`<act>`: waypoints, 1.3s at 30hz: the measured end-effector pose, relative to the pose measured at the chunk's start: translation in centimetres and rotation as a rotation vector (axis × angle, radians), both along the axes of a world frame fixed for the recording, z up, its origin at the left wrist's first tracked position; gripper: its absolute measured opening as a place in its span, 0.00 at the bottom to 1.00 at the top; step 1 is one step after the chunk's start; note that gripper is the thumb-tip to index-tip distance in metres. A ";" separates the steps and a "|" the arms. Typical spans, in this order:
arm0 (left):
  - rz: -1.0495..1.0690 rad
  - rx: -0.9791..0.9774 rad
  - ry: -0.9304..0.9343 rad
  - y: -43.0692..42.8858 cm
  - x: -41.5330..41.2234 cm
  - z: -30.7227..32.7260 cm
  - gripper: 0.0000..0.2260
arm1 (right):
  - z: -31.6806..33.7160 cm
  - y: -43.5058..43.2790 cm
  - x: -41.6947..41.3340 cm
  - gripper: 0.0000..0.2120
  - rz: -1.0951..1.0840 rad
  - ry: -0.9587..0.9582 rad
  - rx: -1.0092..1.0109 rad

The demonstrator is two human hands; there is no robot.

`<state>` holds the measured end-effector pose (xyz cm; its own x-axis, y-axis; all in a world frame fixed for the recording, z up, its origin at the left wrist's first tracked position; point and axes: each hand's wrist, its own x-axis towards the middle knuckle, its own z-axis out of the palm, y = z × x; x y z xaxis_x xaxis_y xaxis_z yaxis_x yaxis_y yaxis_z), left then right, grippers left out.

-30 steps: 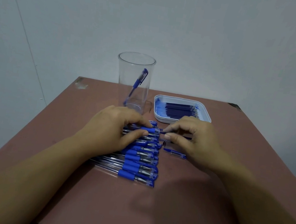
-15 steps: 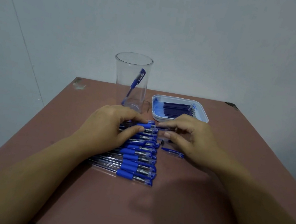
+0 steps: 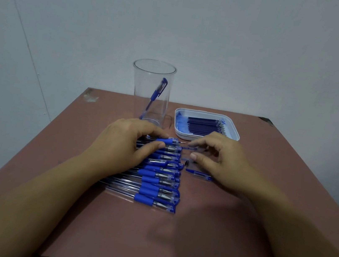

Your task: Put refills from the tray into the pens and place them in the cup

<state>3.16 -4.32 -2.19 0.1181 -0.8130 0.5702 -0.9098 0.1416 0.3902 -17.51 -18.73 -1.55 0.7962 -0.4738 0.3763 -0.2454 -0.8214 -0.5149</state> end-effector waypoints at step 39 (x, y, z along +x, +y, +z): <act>-0.029 -0.026 -0.033 -0.1 -0.6 -0.1 0.09 | -0.6 1.1 1.3 0.11 0.102 -0.227 0.128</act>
<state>2.56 -4.43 -2.25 0.0753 -0.8006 0.5945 -0.9175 0.1778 0.3557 -16.16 -17.63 -2.18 0.7441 -0.4509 0.4930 -0.0313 -0.7606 -0.6485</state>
